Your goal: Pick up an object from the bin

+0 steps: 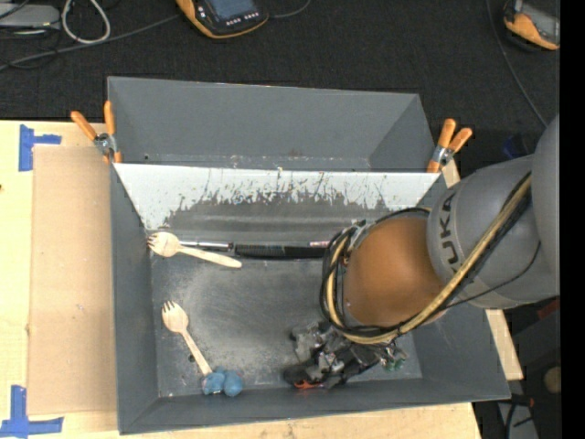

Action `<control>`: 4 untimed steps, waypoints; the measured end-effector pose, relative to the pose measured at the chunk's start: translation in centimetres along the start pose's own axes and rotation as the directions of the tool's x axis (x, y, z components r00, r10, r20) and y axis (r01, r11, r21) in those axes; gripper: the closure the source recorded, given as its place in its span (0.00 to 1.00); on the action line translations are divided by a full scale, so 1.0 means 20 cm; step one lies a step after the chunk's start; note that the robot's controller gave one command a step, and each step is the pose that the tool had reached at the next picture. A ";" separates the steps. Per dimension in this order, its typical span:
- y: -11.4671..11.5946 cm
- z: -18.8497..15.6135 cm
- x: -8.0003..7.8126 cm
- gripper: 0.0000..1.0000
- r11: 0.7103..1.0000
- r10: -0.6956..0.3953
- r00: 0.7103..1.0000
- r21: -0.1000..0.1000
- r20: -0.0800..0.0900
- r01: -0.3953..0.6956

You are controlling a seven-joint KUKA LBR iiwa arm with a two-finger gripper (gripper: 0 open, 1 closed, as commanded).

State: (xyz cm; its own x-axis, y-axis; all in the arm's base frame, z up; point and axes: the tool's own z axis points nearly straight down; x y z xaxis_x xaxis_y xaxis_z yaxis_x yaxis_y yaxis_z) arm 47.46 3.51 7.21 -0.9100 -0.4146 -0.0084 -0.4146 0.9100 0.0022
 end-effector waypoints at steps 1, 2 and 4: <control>0.00 0.00 0.00 1.00 1.000 0.001 1.000 0.000 0.000 -0.001; 0.00 0.00 0.00 1.00 1.000 0.002 1.000 0.000 0.000 -0.002; 0.00 0.00 0.00 1.00 1.000 0.004 1.000 0.000 0.000 -0.004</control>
Offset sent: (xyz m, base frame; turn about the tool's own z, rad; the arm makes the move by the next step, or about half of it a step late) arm 0.0000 0.0000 0.0000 0.0000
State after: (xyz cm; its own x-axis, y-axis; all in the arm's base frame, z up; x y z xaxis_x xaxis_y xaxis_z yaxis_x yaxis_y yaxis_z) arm 47.45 3.48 7.20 -0.9116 -0.4110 -0.0084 -0.4110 0.9116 0.0027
